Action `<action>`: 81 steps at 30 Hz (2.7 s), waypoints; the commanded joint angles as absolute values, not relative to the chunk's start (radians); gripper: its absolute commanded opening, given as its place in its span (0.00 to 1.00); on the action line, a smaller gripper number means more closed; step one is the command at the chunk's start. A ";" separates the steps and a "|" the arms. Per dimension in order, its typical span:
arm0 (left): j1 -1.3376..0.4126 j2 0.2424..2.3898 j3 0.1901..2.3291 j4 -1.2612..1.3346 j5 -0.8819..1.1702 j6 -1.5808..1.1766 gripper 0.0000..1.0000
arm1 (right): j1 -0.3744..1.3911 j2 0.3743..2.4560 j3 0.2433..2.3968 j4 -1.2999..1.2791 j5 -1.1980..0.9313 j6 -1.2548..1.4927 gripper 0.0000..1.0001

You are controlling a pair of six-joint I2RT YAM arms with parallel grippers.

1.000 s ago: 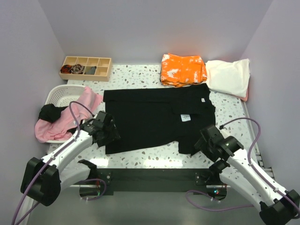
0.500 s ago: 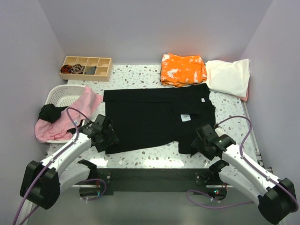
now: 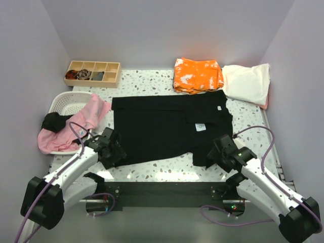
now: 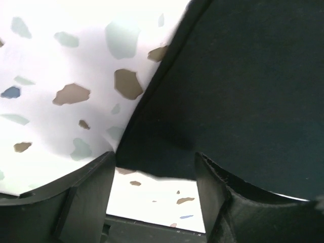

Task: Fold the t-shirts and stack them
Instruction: Grap the side of the flattened tshirt closest away from the robot with both arms, then fold the other side of the tshirt into a rectangle

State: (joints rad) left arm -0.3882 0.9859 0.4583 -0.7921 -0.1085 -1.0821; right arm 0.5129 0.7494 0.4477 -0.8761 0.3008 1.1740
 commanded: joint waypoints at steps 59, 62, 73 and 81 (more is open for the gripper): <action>-0.247 1.311 0.792 -0.506 -0.167 -0.839 0.00 | 0.278 1.224 0.880 -0.490 0.491 0.701 0.00; -0.230 1.353 0.802 -0.468 -0.163 -0.825 0.00 | 0.258 1.284 0.911 -0.446 0.473 0.686 0.00; -0.178 1.534 0.897 -0.377 -0.138 -0.769 0.36 | 0.227 1.551 1.081 -0.405 0.466 0.617 0.25; -0.169 1.519 1.028 -0.382 -0.270 -0.710 0.61 | 0.225 1.502 1.137 -0.419 0.630 0.512 0.69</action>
State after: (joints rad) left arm -0.1768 1.5688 0.9436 -0.4328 -0.1814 -0.7647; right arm 0.2291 1.5749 1.0973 -0.4397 0.5175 0.5762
